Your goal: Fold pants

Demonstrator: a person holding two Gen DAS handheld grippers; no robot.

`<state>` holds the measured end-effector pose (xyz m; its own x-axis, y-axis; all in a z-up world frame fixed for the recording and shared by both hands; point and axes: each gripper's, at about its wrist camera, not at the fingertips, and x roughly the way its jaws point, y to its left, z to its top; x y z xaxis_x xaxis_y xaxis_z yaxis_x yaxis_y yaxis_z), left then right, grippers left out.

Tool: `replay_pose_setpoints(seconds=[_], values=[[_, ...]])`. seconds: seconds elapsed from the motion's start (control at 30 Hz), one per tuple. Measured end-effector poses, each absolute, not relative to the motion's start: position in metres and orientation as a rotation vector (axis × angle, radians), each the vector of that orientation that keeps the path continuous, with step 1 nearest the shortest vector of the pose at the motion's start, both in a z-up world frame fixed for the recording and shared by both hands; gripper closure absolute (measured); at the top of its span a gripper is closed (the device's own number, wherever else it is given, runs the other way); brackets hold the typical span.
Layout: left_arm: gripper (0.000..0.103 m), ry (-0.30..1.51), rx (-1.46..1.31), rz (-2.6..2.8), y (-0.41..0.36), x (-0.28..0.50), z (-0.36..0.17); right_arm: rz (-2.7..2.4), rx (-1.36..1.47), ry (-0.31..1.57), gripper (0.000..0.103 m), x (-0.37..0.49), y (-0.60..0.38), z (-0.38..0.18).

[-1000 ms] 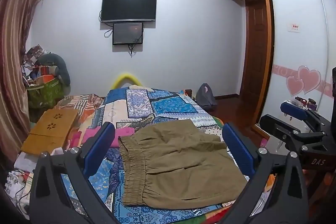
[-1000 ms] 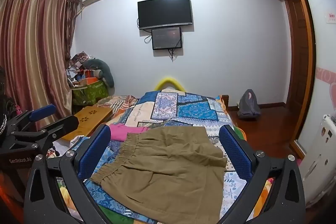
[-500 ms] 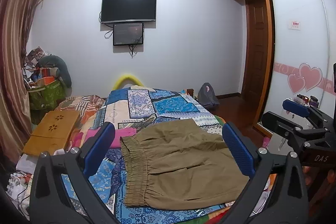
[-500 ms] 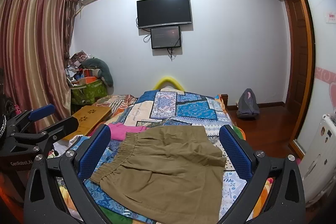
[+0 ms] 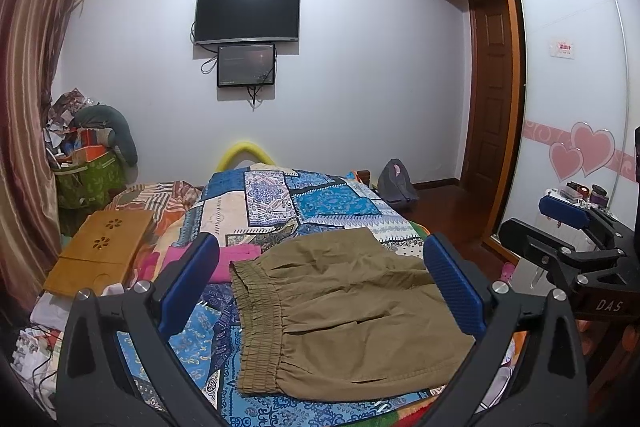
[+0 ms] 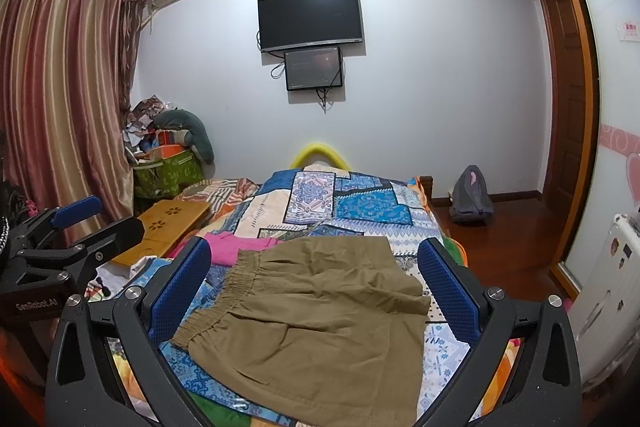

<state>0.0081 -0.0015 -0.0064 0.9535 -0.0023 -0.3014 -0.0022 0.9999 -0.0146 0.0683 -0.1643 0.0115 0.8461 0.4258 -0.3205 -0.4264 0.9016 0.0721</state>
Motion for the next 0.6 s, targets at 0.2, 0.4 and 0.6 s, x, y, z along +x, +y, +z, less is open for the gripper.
replay_pose_setpoints(seconds=[0.2, 0.4, 0.6], values=[[0.000, 0.304, -0.015, 0.002, -0.0004, 0.0080, -0.0044, 0.449, -0.005, 0.336, 0.000, 0.0683, -0.1643, 0.0113], [0.000, 0.300, -0.014, 0.000, -0.0016, 0.0084, -0.0027, 0.449, -0.002, 0.337, 0.000, 0.0682, -0.1644, 0.0113], [0.000, 0.295, -0.011, -0.002, -0.0030, 0.0093, -0.0018, 0.448, -0.003, 0.335, 0.000, 0.0694, -0.1653, 0.0115]])
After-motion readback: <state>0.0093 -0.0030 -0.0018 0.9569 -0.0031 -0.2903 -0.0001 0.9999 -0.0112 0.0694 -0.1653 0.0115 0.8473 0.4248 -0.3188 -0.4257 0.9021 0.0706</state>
